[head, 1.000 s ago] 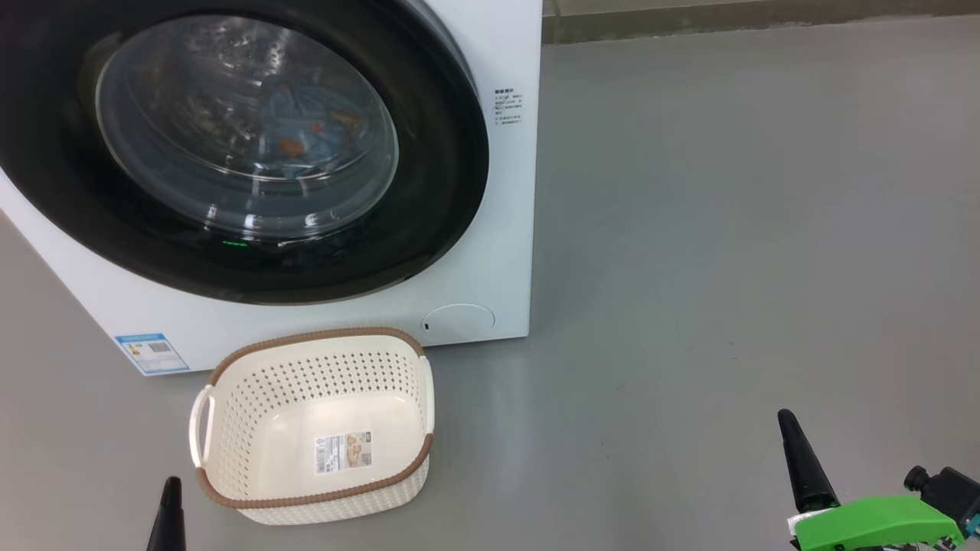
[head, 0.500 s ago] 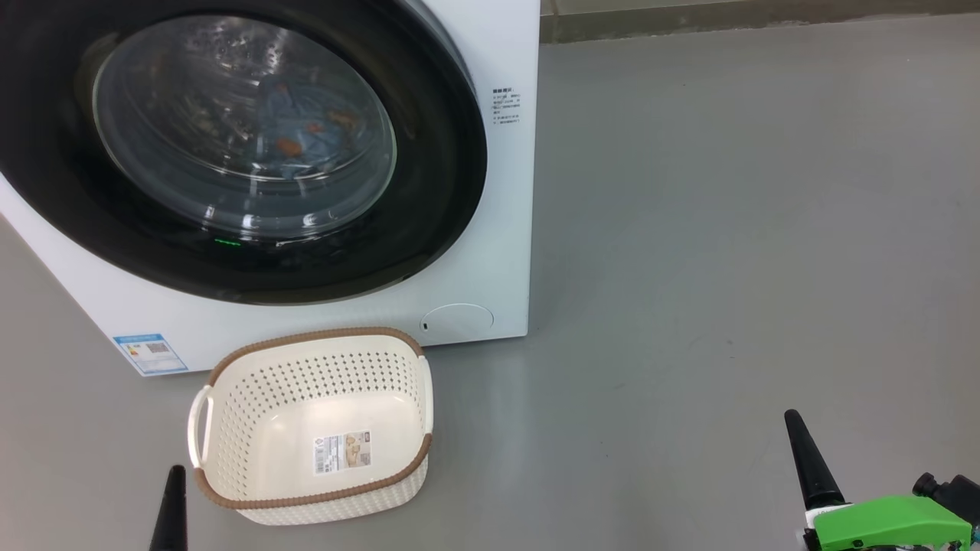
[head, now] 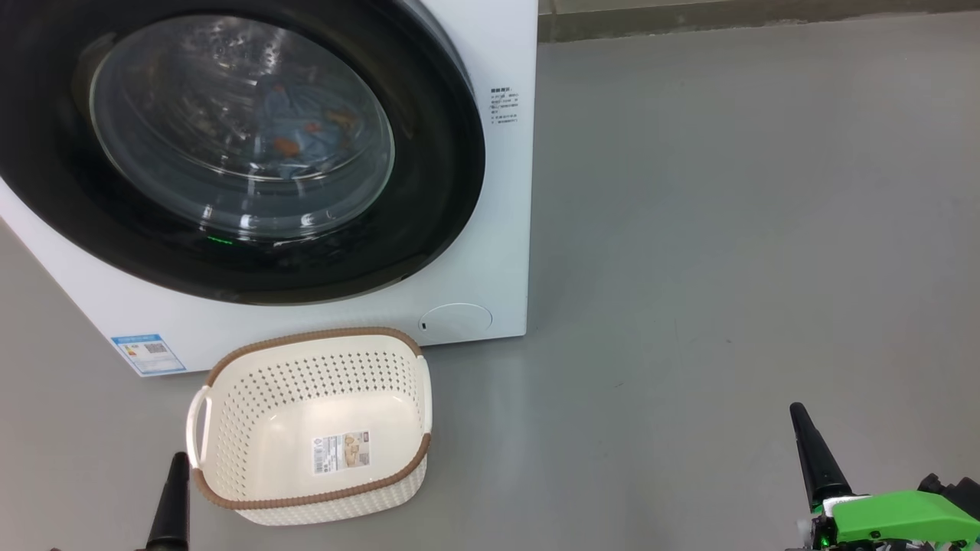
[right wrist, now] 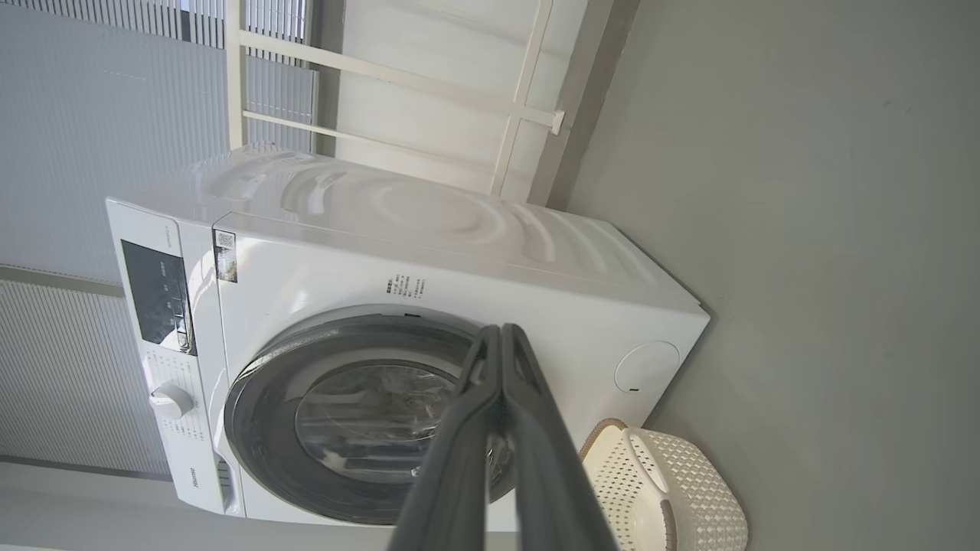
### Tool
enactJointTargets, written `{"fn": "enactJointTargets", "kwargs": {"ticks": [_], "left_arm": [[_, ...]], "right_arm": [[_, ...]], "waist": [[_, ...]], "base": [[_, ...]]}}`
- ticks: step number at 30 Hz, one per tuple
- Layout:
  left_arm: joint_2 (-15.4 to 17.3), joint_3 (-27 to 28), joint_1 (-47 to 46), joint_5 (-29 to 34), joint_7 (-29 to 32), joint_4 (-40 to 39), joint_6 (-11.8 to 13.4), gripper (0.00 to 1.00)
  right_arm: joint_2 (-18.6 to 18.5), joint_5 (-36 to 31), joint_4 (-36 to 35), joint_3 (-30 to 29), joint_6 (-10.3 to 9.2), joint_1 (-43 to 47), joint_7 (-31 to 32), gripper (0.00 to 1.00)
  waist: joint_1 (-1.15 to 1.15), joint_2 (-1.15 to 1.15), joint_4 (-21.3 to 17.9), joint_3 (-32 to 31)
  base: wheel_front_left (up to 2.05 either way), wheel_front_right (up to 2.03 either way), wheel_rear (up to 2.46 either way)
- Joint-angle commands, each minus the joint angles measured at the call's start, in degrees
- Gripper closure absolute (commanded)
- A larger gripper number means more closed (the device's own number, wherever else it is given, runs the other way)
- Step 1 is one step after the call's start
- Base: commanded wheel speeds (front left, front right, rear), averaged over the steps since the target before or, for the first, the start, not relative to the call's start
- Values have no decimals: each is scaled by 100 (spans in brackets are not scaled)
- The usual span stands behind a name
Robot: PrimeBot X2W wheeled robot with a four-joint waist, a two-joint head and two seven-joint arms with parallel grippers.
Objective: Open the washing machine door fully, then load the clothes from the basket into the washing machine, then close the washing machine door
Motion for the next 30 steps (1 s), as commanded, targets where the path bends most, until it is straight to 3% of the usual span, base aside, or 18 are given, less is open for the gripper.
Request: {"fn": "enactJointTargets", "kwargs": {"ticks": [1, 18, 30], "left_arm": [[57, 182, -309, -139, 56, -96, -15, 100], [6, 226, -537, -1151, 340, -3, -18, 100], [5, 228, -538, -1151, 342, -3, -18, 100]], "right_arm": [[-63, 183, -130, 73, -6, -275, 63, 100], [-60, 1327, -89, -24, -8, -362, 359, 100], [-49, 1316, -88, -39, -8, -363, 372, 100]], "waist": [[0, 0, -1, 1], [0, 0, -21, 10], [0, 0, -21, 10]], "base": [[0, 0, 0], [0, 0, 0], [0, 0, 0]]}}
